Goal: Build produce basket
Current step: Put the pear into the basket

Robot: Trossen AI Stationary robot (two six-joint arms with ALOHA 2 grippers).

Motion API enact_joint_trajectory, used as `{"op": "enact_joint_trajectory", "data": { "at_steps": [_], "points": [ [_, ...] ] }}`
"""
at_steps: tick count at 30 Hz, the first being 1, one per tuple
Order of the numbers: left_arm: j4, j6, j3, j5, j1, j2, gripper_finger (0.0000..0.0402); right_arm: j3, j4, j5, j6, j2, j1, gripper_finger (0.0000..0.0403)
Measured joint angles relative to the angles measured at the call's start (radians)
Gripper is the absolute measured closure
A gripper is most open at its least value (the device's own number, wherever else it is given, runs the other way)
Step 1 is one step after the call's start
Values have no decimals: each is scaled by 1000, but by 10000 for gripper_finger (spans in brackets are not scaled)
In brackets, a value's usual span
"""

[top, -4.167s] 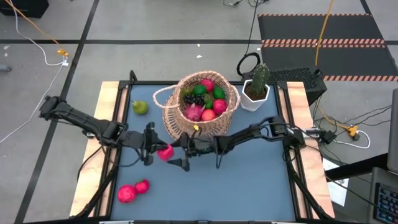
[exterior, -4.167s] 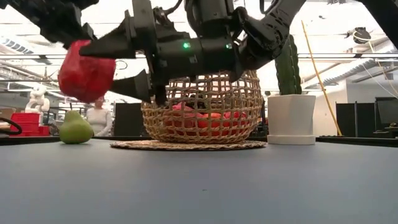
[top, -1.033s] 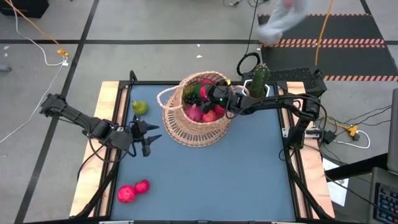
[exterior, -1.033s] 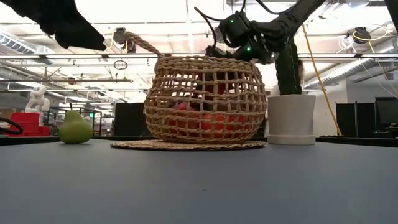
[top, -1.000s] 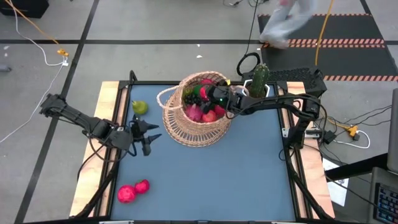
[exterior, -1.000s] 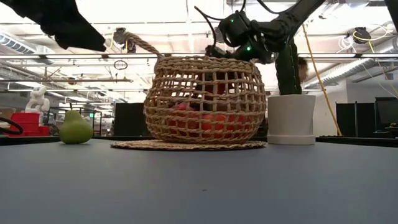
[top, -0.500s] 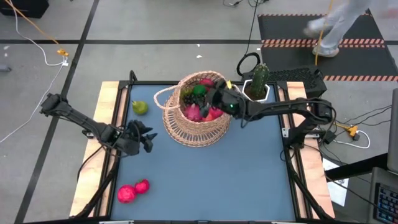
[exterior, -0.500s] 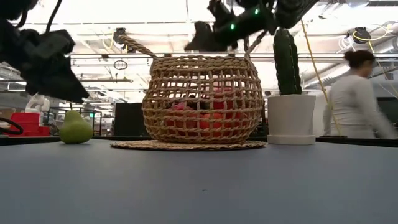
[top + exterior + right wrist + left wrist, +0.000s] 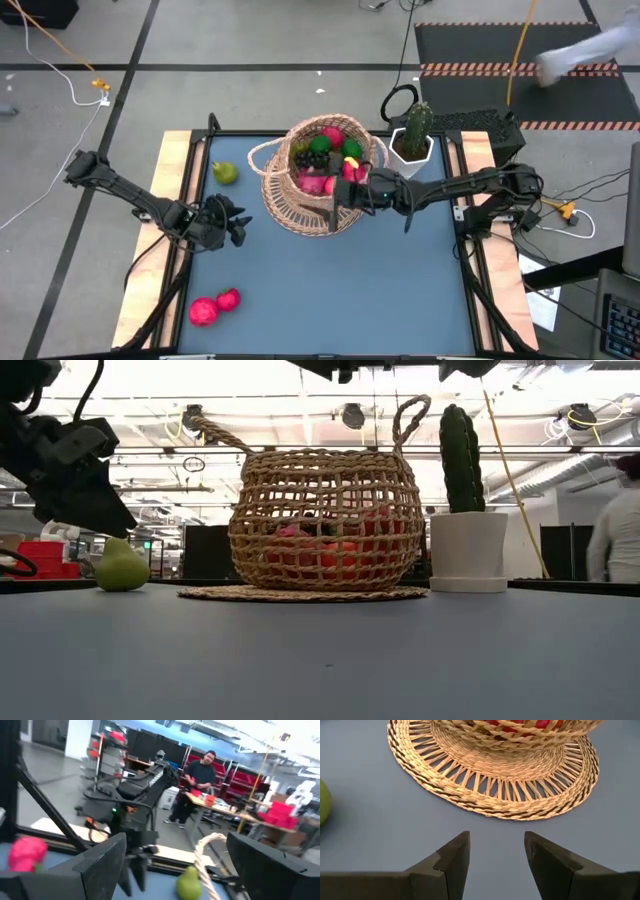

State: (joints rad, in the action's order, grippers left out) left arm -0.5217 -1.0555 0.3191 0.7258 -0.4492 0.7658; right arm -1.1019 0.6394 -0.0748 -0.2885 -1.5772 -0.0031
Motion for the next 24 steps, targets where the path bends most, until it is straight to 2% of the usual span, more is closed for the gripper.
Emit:
{"op": "enact_joint_trajectory", "data": {
  "at_steps": [3, 6, 13, 18, 21, 24],
  "points": [
    [0, 4, 0, 0, 0, 0, 211, 0, 0, 12, 48, 0, 16, 62],
    [-8, 15, 0, 0, 1, -2, 211, -14, 30, 92, 86, -49, 35, 62],
    [-6, 25, 0, 3, 52, -8, 211, -185, -19, 100, 63, -339, 104, 62],
    [-10, 30, 0, -19, 75, -10, 211, -365, -102, -4, -21, -510, 145, 62],
    [-11, 30, 0, -19, 88, -10, 211, -423, -114, -92, -57, -578, 163, 62],
    [-12, 30, 0, -19, 107, -10, 211, -443, -100, -112, -56, -622, 169, 62]
  ]
}}
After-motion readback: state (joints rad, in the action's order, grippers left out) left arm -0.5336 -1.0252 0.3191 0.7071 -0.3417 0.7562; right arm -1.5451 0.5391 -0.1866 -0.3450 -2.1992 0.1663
